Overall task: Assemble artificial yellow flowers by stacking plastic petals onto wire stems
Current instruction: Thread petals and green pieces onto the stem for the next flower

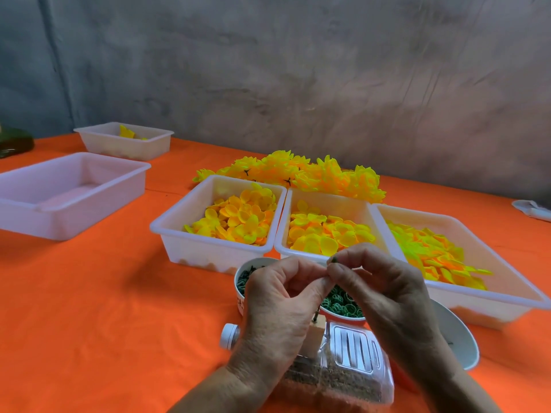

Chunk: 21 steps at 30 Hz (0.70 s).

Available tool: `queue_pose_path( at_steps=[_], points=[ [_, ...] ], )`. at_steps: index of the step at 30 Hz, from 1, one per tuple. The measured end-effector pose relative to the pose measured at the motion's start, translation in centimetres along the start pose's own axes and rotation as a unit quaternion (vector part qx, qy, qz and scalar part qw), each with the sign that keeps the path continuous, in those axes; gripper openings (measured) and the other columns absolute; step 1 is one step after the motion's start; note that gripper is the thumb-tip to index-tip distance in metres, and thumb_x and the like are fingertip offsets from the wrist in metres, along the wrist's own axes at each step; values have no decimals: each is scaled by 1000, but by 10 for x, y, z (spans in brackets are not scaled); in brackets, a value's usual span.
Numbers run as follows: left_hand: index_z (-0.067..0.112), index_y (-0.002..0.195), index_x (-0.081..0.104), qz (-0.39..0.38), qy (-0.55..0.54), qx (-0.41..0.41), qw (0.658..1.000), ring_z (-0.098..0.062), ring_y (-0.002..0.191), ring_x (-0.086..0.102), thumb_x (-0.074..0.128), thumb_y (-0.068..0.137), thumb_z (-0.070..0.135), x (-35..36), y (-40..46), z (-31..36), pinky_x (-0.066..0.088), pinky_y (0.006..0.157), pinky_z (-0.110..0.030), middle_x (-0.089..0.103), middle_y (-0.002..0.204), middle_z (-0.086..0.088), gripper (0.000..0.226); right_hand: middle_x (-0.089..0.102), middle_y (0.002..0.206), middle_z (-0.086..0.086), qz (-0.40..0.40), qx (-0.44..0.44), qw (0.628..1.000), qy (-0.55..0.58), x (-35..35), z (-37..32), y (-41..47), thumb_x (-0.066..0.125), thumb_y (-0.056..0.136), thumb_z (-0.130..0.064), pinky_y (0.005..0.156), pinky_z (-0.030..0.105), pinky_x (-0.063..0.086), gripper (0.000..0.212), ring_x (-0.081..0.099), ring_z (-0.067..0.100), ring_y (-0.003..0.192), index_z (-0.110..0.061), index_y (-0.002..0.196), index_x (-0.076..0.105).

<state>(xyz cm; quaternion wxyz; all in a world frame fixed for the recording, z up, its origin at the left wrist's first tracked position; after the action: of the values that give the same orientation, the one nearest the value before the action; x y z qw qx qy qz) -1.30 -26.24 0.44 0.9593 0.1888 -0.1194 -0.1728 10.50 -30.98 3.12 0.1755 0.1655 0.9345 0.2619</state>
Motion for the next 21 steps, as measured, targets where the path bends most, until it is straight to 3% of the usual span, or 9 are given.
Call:
queue_pose_path(
  at_steps=[3, 5, 11, 15, 21],
  points=[
    [17, 77, 74, -3, 0, 2, 1000, -14, 68, 69, 75, 64, 36, 1, 0, 0, 53, 64, -24, 73, 72, -4, 22, 67, 74, 4, 14, 26, 998, 56, 1, 3, -3, 74, 72, -29, 64, 22, 51, 17, 64, 13, 70, -14, 79, 70],
    [15, 76, 73, -1, -3, -4, 1000, -18, 70, 70, 75, 63, 35, 0, 1, -1, 55, 67, -30, 73, 72, -5, 24, 67, 70, 2, 17, 97, 987, 128, 2, 7, -5, 74, 69, -27, 63, 19, 50, 14, 63, 10, 69, -15, 76, 72],
    [10, 74, 73, 13, -22, -18, 1000, -6, 59, 65, 77, 73, 6, 2, 2, -1, 49, 54, -17, 72, 67, -3, 5, 63, 67, 1, 39, 287, 884, 366, 15, 17, -3, 70, 62, -18, 61, 21, 50, 4, 61, 9, 62, -14, 64, 70],
    [7, 73, 71, 22, -35, -24, 999, -8, 58, 65, 75, 75, 0, 3, 2, -2, 51, 55, -19, 72, 66, -4, 8, 60, 77, 7, 54, 337, 854, 393, 20, 18, -2, 65, 71, -15, 67, 26, 40, 14, 56, 13, 67, -6, 81, 63],
    [10, 72, 72, 25, -37, -25, 999, -7, 58, 65, 74, 76, -1, 4, 2, -2, 51, 55, -19, 72, 67, -4, 12, 59, 83, 11, 56, 344, 847, 402, 19, 17, -2, 65, 69, -14, 71, 26, 41, 11, 56, 16, 76, -6, 76, 64]
  ],
)
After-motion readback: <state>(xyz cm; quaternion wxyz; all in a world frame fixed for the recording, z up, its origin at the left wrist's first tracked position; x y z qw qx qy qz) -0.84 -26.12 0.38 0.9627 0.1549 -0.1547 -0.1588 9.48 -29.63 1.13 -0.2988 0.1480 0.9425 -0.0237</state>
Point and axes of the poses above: each hand's wrist, its own y-axis towards the middle knuckle, its own x-axis out of the palm, z = x × y, the point moved 2 cm from there along y, towards the middle knuckle
